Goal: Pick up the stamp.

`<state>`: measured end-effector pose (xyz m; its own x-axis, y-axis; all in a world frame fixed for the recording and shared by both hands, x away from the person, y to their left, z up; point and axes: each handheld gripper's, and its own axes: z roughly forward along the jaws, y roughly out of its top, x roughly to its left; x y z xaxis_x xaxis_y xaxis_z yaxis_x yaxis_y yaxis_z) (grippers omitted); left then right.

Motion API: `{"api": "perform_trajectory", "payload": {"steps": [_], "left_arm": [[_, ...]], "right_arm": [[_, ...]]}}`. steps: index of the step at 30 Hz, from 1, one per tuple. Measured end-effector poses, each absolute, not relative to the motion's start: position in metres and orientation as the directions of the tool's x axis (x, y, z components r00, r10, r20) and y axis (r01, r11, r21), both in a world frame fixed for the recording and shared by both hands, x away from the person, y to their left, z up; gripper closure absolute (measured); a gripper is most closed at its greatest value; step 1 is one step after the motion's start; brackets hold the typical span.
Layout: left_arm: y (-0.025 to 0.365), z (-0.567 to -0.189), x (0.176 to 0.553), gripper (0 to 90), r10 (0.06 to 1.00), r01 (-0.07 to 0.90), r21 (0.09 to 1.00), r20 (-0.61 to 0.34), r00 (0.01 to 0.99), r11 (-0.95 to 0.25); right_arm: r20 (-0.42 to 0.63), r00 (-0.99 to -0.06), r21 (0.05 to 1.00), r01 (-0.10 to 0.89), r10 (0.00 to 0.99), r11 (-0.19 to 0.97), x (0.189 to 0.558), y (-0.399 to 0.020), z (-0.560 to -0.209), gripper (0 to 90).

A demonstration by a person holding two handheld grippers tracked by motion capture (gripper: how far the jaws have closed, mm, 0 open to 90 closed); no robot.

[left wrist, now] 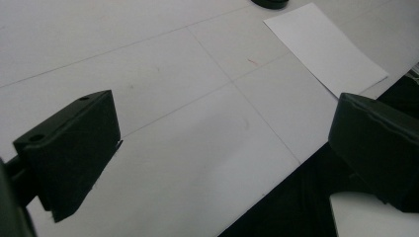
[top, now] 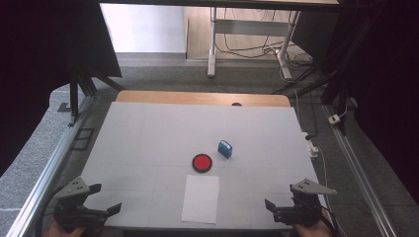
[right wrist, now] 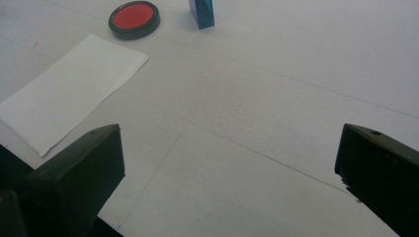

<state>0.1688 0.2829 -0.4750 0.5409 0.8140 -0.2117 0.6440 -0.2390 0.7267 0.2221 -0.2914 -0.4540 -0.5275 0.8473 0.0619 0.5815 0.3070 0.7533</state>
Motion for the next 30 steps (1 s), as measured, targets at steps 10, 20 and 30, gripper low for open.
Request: {"api": "perform_trajectory", "payload": {"steps": [10,20,30], "left_arm": [[0.2822,-0.4755,0.1694,0.5,0.817,0.654,0.717,-0.212,0.536,-0.242],[0.2823,-0.4757,0.1701,0.8,0.818,0.658,0.714,-0.218,0.532,-0.238],[0.2827,-0.4760,0.1703,0.8,0.817,0.660,0.712,-0.221,0.533,-0.239]], "right_arm": [[0.085,-0.549,0.749,0.586,0.831,0.310,0.2233,-0.2918,-0.4543,0.0],[0.057,-0.568,0.747,0.570,0.821,0.342,0.2217,-0.2889,-0.4542,0.0],[0.054,-0.570,0.742,0.573,0.820,0.350,0.2223,-0.2877,-0.4540,0.0]]}}
